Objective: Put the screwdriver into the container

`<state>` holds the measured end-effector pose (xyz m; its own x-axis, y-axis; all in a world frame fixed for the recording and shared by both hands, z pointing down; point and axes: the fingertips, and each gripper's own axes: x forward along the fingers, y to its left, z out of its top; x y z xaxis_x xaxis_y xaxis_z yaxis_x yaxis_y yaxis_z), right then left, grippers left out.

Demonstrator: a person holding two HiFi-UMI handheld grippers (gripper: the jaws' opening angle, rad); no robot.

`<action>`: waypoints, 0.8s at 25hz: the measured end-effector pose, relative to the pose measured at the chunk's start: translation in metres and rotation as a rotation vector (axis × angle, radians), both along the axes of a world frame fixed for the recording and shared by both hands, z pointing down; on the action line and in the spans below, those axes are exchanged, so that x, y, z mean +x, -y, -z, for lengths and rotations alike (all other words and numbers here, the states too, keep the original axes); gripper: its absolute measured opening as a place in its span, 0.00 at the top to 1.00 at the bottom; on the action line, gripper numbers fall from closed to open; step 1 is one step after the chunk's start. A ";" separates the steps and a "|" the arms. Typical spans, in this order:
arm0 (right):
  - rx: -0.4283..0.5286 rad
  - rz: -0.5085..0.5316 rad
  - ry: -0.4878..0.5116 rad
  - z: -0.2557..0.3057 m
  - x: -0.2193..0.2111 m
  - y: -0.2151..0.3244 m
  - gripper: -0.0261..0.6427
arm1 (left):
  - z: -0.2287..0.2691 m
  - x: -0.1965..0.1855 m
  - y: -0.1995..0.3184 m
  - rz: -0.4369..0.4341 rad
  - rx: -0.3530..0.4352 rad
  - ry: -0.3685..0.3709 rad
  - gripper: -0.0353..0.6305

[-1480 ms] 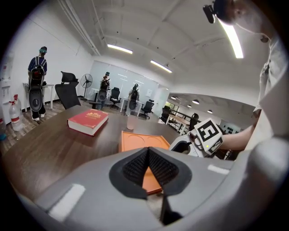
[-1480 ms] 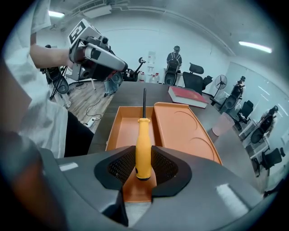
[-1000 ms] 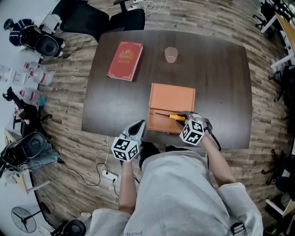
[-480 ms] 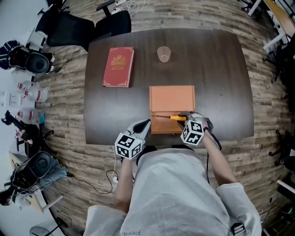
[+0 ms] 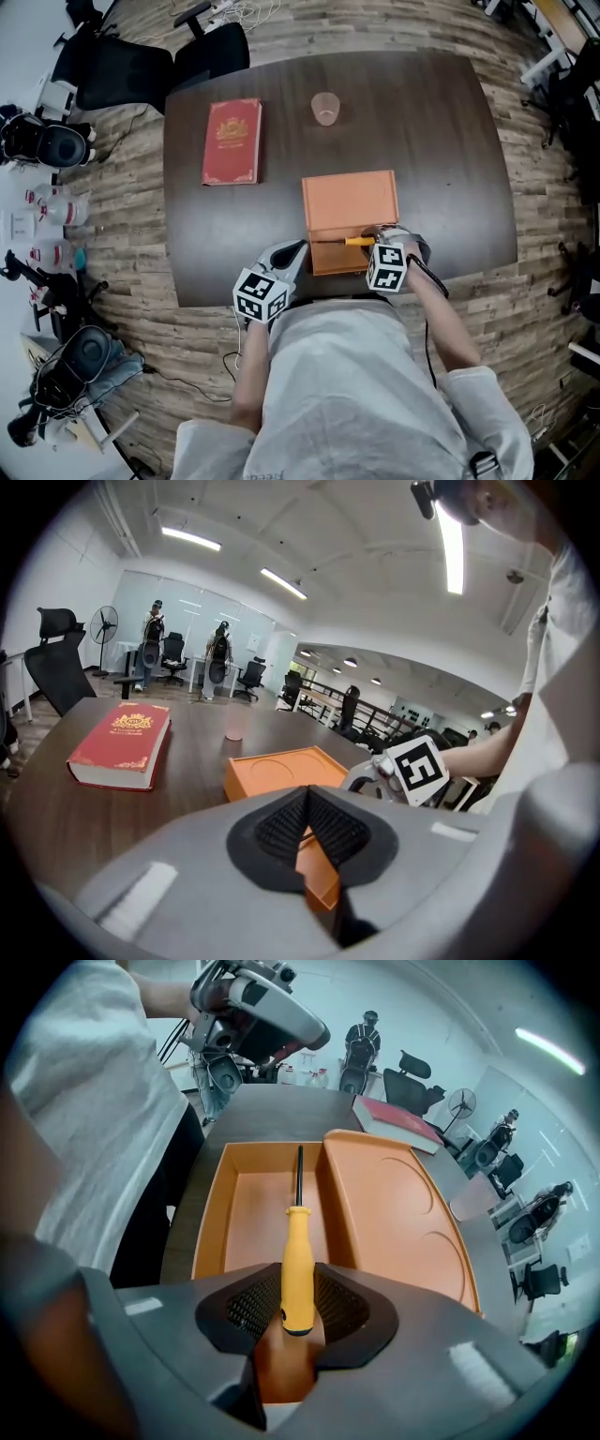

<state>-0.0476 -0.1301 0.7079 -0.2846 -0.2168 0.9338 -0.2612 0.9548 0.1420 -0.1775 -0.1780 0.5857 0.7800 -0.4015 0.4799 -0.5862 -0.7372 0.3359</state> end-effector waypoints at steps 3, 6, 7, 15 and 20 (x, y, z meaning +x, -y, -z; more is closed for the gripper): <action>-0.015 -0.023 -0.012 -0.004 -0.002 0.000 0.80 | 0.001 -0.007 0.006 -0.003 0.000 -0.009 0.87; -0.011 -0.022 -0.049 -0.010 -0.002 -0.001 0.80 | 0.000 -0.010 0.010 -0.012 -0.005 -0.012 0.87; -0.008 -0.012 -0.075 -0.014 0.000 -0.003 0.80 | 0.000 -0.010 0.011 -0.017 -0.007 -0.015 0.87; -0.006 0.005 -0.162 -0.027 0.009 -0.011 0.80 | -0.003 -0.008 0.014 -0.043 -0.004 -0.009 0.87; -0.008 -0.001 -0.172 -0.032 0.005 -0.013 0.80 | -0.003 -0.009 0.015 -0.040 -0.001 0.001 0.87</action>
